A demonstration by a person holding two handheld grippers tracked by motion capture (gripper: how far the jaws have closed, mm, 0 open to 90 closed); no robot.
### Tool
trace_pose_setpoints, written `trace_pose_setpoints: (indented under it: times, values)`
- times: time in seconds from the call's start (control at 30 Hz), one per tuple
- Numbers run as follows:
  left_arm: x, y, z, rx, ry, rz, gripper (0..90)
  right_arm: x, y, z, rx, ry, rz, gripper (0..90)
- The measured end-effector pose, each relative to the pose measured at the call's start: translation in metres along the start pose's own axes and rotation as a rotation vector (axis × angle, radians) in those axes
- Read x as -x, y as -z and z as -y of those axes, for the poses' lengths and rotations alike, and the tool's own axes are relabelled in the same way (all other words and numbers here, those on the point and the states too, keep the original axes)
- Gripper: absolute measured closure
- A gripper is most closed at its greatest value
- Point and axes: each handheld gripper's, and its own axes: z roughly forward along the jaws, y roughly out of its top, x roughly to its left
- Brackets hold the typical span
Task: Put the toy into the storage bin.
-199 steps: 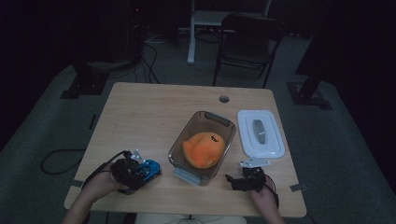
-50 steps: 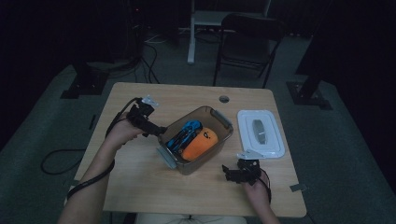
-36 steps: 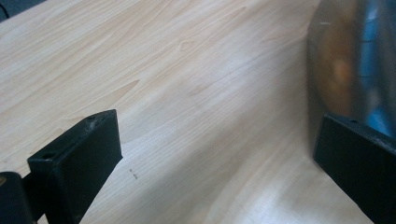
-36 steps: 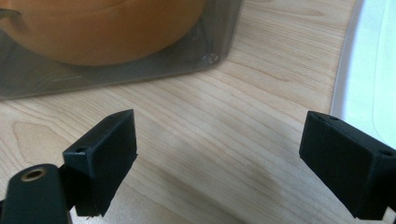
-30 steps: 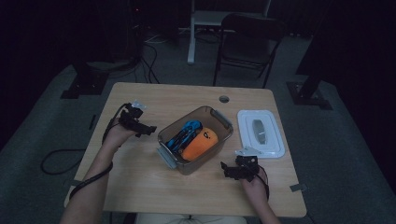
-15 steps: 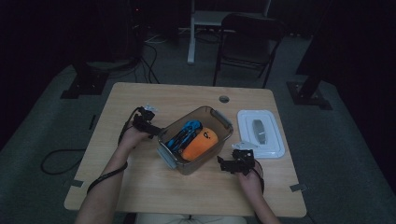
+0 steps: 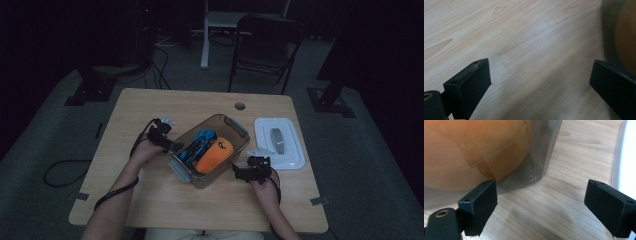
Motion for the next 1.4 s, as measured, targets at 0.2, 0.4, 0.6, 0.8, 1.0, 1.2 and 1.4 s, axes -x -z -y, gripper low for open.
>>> trace_pose_setpoints:
  times: [0.2, 0.4, 0.6, 0.8, 1.0, 1.2, 1.4]
  values:
    - [0.020, 0.007, 0.012, 0.005, -0.017, 0.019, 4.1, 0.006, 0.003, 0.004, 0.008, -0.014, 0.001, 11.2]
    - [0.037, 0.015, 0.021, 0.005, -0.039, 0.019, 4.1, 0.006, 0.002, 0.005, 0.007, 0.024, -0.002, 12.6]
    - [0.054, 0.022, 0.031, -0.002, -0.073, 0.025, 4.0, 0.001, -0.004, 0.003, -0.007, 0.056, -0.022, 14.7]
    - [0.066, 0.033, 0.041, 0.013, -0.073, -0.024, 4.3, 0.000, -0.009, 0.001, 0.012, 0.078, -0.044, 18.2]
    - [0.072, 0.037, 0.050, -0.004, -0.084, -0.014, 4.3, 0.001, -0.015, 0.000, 0.012, 0.068, -0.090, 20.7]
    - [0.078, 0.043, 0.057, -0.009, -0.093, -0.021, 4.3, -0.007, -0.019, -0.002, -0.011, 0.144, -0.115, 21.9]
    - [0.087, 0.042, 0.057, -0.001, -0.105, 0.000, 4.1, -0.006, -0.016, 0.001, -0.043, 0.167, -0.106, 18.8]
